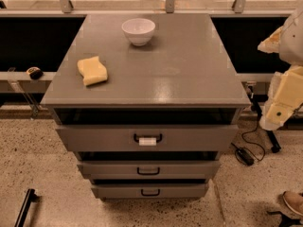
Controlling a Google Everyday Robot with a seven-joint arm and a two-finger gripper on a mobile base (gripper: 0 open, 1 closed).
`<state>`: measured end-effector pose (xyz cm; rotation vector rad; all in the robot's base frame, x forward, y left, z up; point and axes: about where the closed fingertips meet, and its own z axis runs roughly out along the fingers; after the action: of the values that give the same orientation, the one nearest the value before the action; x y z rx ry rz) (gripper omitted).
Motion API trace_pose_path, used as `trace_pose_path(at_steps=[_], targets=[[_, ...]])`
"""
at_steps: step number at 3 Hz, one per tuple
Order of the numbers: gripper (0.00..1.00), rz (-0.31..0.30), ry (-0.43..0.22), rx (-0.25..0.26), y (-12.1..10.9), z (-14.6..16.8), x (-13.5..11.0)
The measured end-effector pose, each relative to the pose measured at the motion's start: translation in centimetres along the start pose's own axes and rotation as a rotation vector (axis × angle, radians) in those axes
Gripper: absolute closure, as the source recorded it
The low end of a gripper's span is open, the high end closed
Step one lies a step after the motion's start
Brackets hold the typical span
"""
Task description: Open top drawer
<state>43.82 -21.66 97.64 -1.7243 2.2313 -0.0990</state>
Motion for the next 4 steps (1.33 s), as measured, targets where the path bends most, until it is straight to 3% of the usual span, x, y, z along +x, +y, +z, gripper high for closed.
trace_pose_path(at_steps=[1, 2, 3, 4], targets=[[0.00, 0.000, 0.000, 0.000, 0.0, 0.0, 0.0], [0.00, 0.037, -0.079, -0.046, 1.1, 2.7, 0.5], [0.00, 0.071, -0.246, -0.113, 4.5, 8.8, 1.7], [0.00, 0.103, -0.343, -0.057, 5.1, 9.5, 3.1]])
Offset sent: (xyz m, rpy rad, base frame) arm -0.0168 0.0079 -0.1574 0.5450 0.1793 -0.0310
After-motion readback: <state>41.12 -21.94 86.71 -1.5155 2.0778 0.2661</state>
